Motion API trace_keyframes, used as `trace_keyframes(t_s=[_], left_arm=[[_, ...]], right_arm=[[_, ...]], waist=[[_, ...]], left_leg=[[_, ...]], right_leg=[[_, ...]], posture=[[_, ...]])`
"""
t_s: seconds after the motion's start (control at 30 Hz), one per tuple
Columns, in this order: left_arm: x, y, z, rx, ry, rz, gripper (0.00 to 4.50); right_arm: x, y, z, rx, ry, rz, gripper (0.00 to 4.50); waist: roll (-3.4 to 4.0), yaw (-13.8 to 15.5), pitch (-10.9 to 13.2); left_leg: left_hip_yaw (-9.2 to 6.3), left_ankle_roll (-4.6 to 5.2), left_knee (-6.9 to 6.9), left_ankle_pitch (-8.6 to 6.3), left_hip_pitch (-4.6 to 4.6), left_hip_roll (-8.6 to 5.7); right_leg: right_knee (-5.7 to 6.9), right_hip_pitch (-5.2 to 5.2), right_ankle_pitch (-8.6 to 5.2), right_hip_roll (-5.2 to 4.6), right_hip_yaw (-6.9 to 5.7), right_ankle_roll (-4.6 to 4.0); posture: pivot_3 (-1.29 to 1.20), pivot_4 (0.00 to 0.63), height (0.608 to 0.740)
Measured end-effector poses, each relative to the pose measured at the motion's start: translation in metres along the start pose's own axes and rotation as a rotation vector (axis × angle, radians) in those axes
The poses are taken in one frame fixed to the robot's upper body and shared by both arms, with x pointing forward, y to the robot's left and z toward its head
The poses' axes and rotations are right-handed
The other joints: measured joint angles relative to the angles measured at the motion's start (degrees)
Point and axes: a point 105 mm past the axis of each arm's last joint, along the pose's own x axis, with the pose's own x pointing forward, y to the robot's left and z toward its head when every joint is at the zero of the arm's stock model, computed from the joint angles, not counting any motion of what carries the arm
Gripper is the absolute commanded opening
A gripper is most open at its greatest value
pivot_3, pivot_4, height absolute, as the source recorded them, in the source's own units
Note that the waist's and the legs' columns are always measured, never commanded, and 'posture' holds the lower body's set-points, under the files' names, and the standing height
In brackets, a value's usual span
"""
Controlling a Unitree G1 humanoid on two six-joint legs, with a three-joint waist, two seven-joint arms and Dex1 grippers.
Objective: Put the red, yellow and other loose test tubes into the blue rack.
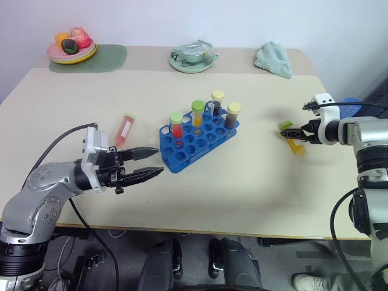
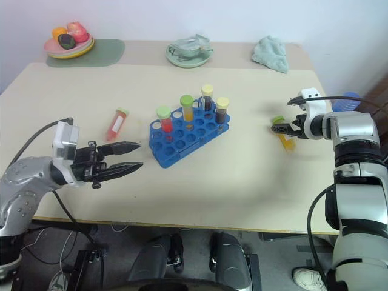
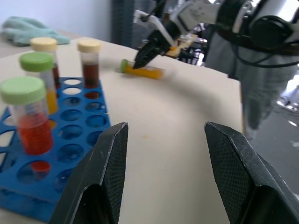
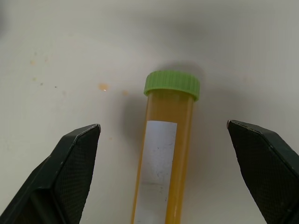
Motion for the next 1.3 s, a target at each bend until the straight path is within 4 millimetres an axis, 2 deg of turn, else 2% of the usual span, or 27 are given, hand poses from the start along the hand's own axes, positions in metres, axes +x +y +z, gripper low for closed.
trace_keyframes(t_s=[0.3, 0.4, 0.57, 0.6, 0.77, 0.87, 0.93, 1.03, 1.2, 1.3], left_arm=[[0.007, -0.002, 0.0, 0.009, 0.003, -0.051, 2.64], [0.008, -0.002, -0.002, 0.01, 0.006, -0.055, 2.64], [0.009, -0.002, -0.002, 0.009, 0.009, -0.056, 2.64], [0.008, -0.002, -0.003, 0.007, 0.009, -0.055, 2.64], [0.007, -0.003, -0.007, -0.011, 0.015, -0.04, 2.64], [0.007, -0.003, -0.008, -0.013, 0.016, -0.031, 2.64], [0.006, -0.004, -0.008, -0.011, 0.015, -0.029, 2.64], [0.004, -0.003, -0.007, -0.008, 0.014, -0.018, 2.64], [0.002, -0.001, -0.008, -0.011, 0.013, -0.006, 2.64], [0.002, 0.0, -0.007, -0.01, 0.012, -0.003, 2.64]], right_arm=[[0.004, -0.011, -0.021, -0.005, 0.087, -0.046, 4.45], [0.004, -0.013, -0.019, -0.026, 0.093, -0.052, 3.61], [0.006, -0.012, -0.016, -0.057, 0.098, -0.044, 1.07], [0.007, -0.011, -0.015, -0.062, 0.097, -0.041, 0.77], [0.009, -0.005, -0.013, -0.077, 0.095, -0.003, 0.77], [0.01, 0.007, -0.007, -0.107, 0.068, 0.073, 0.77], [0.006, 0.025, 0.0, -0.182, 0.015, 0.181, 0.77], [-0.003, 0.056, -0.001, -0.271, -0.044, 0.342, 0.77], [-0.02, 0.108, -0.04, -0.337, -0.048, 0.551, 0.77], [-0.027, 0.136, -0.049, -0.308, -0.129, 0.639, 0.77]], waist=[[0.0, -0.01, 0.0], [-0.01, -0.08, 0.0], [-0.01, -0.12, 0.0], [-0.01, -0.15, 0.0], [0.0, -0.26, 0.0], [0.01, -0.22, 0.01], [0.01, -0.07, 0.01], [0.01, 0.27, 0.01], [0.0, 0.83, 0.02], [-0.01, 0.8, 0.04]], left_leg=[[0.01, -0.27, 0.01, 0.16, -0.01, 0.0], [0.01, -0.28, 0.02, 0.17, 0.0, 0.0], [0.01, -0.3, 0.04, 0.18, 0.0, 0.0], [0.01, -0.3, 0.04, 0.18, 0.0, 0.0], [0.0, -0.31, 0.04, 0.19, 0.01, 0.01], [0.0, -0.31, 0.04, 0.19, 0.0, 0.01], [0.0, -0.3, 0.03, 0.18, 0.0, 0.02], [-0.01, -0.27, 0.04, 0.16, -0.01, 0.02], [-0.03, 0.08, 0.07, -0.07, -0.03, 0.0], [-0.03, 0.1, 0.08, -0.09, -0.02, 0.02]], right_leg=[[0.0, 0.0, 0.0, 0.0, 0.0, 0.0], [0.01, 0.0, 0.0, 0.01, 0.0, -0.01], [0.02, 0.0, 0.0, 0.01, 0.0, 0.0], [0.03, 0.01, 0.01, 0.01, 0.01, -0.01], [0.04, 0.0, 0.01, 0.01, 0.01, -0.02], [0.04, 0.0, 0.02, 0.01, 0.01, -0.03], [0.04, 0.0, 0.02, 0.01, 0.01, -0.03], [0.03, 0.01, 0.01, -0.01, 0.0, -0.01], [-0.02, 0.04, 0.0, -0.06, -0.03, 0.01], [-0.02, 0.02, -0.02, -0.04, -0.02, 0.05]], posture=[[0.0, 0.15, 0.74], [0.0, 0.15, 0.74], [0.0, 0.15, 0.74], [0.0, 0.15, 0.74], [0.0, 0.15, 0.74], [0.0, 0.15, 0.74], [0.0, 0.15, 0.74], [0.0, 0.15, 0.74], [0.0, 0.15, 0.74], [0.0, 0.15, 0.74]])
